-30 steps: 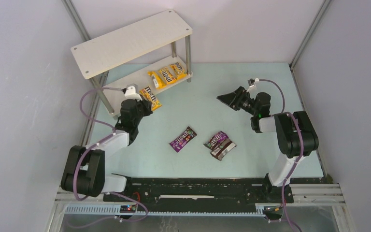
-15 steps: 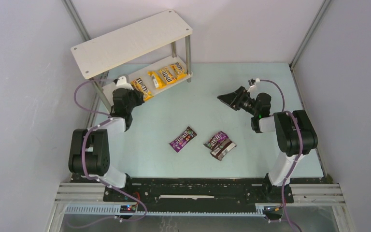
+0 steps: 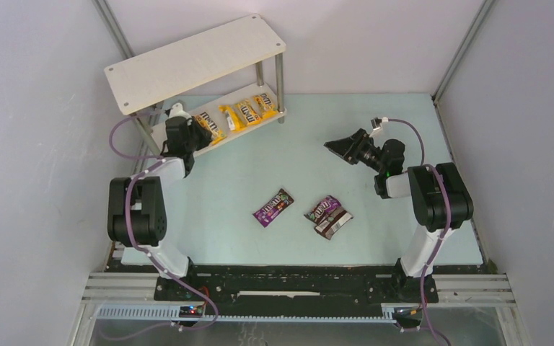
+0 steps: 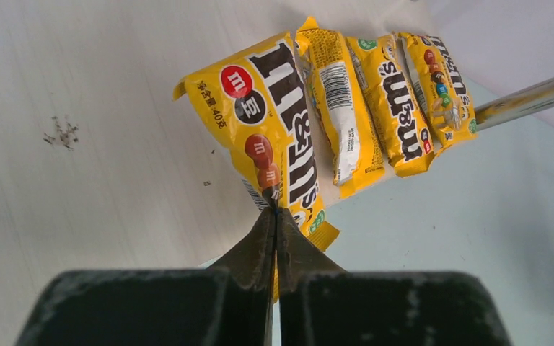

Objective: Place and organize the candy bags onto the shelf

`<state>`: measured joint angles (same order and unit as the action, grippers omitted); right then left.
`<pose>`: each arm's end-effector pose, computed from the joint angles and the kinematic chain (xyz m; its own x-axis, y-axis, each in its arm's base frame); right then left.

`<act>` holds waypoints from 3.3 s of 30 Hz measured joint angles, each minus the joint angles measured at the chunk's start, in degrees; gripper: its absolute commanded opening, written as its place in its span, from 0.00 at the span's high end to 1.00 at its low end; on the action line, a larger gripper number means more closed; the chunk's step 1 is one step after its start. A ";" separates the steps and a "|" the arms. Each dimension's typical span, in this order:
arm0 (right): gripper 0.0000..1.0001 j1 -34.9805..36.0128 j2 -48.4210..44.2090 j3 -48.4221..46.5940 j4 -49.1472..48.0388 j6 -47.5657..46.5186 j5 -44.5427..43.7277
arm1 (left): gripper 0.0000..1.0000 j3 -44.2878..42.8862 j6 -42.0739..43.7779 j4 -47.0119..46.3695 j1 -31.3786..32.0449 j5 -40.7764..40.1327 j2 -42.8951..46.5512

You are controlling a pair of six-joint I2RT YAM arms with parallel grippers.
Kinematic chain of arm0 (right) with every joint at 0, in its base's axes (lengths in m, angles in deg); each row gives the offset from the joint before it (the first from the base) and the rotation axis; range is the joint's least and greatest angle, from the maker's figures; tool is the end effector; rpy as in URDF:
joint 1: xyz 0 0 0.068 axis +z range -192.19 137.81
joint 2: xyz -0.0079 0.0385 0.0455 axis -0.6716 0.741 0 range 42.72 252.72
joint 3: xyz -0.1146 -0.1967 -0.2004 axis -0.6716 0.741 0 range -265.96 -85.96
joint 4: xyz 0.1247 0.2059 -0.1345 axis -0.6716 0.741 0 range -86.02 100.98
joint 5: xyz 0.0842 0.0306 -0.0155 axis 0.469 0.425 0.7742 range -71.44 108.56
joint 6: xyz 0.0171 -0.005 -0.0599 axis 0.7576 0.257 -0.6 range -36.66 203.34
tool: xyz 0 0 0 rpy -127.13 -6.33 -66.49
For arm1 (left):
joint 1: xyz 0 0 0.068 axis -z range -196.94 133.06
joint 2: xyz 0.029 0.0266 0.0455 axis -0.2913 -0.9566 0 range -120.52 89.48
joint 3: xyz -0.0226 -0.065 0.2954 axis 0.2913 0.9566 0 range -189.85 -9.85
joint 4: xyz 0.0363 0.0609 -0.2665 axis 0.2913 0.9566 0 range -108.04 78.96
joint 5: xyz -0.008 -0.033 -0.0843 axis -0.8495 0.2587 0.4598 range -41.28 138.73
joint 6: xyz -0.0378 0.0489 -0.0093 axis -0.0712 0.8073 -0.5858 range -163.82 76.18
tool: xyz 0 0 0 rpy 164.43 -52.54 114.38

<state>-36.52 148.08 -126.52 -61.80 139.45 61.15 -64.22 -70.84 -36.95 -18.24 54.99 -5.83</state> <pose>0.3674 0.0688 0.1904 -0.6099 0.5537 -0.5670 -0.4299 0.3698 0.8236 0.3956 0.0038 0.2369 -0.3697 -0.4602 -0.8072 -0.1005 0.8834 -0.4576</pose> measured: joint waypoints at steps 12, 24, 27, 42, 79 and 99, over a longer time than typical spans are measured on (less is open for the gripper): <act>0.30 -0.24 0.61 0.00 -1.31 0.87 0.02 | 0.87 -5.25 -2.62 5.35 -0.11 0.13 -3.93; 0.31 -0.31 0.90 0.00 -1.81 1.29 0.04 | 0.54 -4.79 -3.63 9.51 0.00 -2.36 -3.34; 0.31 -0.31 0.92 0.00 -2.19 1.36 0.09 | 0.45 0.59 -5.03 8.68 0.09 -3.37 0.98; 0.31 -0.31 0.94 0.00 -2.67 1.73 0.17 | 0.39 26.14 -33.14 -16.13 2.27 -5.46 13.05; 0.31 -0.35 1.46 0.00 -3.13 1.95 0.17 | 0.74 23.82 -72.89 -56.35 9.18 -23.98 -16.79; 0.31 -0.42 1.70 0.00 -3.50 2.36 0.50 | 0.76 17.73 -70.23 -50.90 5.51 -19.37 -19.61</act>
<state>-36.93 149.78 -126.52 -65.30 141.81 61.65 -46.50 -141.07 -87.86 -12.73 35.62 -25.43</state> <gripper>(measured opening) 0.695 0.235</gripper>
